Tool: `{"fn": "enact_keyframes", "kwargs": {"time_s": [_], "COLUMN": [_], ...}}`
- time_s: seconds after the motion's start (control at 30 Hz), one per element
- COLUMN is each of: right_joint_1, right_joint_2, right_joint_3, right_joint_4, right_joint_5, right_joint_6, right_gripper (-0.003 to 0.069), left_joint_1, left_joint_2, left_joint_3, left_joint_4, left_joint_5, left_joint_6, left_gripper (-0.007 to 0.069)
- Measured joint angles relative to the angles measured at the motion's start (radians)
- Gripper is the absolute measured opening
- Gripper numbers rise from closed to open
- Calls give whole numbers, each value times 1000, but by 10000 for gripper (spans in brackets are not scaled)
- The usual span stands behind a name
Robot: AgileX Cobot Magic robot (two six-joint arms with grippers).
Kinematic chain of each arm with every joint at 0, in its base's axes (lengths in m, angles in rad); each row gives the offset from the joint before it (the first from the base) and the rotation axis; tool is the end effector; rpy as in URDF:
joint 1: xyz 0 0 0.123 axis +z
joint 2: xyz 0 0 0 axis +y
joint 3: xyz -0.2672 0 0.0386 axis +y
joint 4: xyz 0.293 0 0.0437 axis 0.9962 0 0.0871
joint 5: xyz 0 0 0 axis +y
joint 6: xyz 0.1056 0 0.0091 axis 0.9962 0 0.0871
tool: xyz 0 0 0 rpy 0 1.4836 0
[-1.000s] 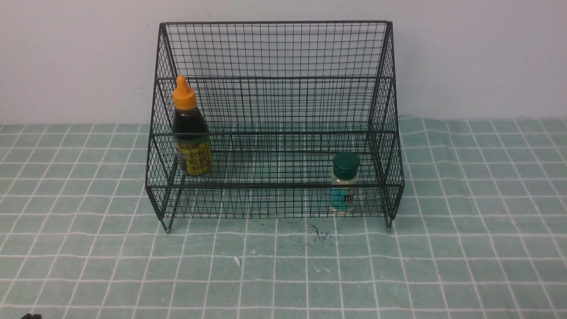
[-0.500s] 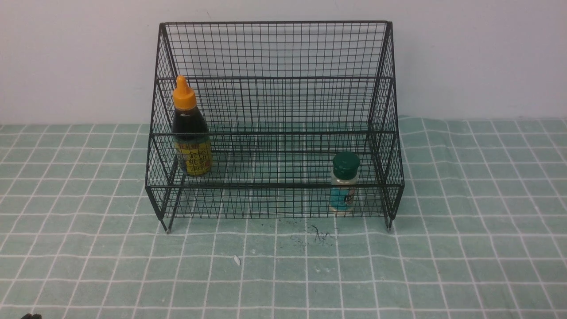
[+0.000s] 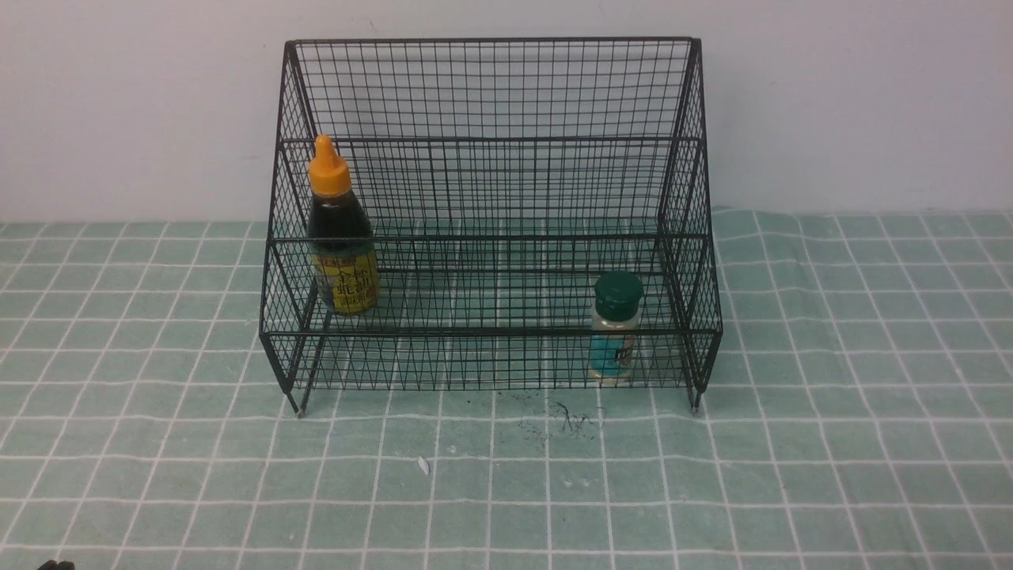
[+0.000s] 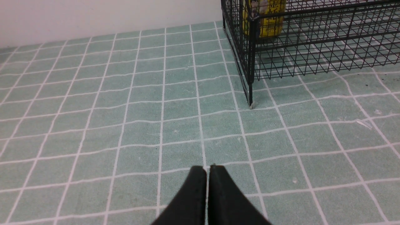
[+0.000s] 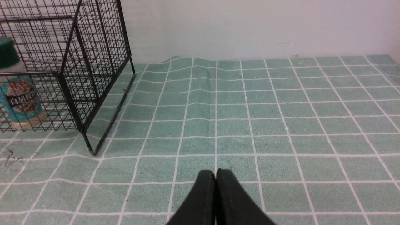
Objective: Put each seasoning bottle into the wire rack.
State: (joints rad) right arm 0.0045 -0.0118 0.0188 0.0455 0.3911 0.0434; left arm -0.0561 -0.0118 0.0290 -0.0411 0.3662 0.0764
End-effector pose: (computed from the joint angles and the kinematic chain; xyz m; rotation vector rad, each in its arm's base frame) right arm 0.1265 0.0024 0.1676 0.0643 1.8809 0.0780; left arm 0.1271 -0.0087 0.1661 0.0980 1.8642 -0.0262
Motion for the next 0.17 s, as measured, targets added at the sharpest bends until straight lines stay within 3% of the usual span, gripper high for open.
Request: {"fn": "enact_keyframes", "kwargs": {"time_s": [0.17], "right_joint_1": [0], "right_joint_2": [0], "right_joint_3": [0], "right_joint_4": [0], "right_joint_5": [0], "right_joint_6": [0], "right_gripper": [-13], "left_joint_1": [0], "left_joint_2": [0], "left_joint_3": [0], "left_joint_4": [0], "left_joint_5": [0], "left_joint_6": [0], "left_gripper": [-6]}}
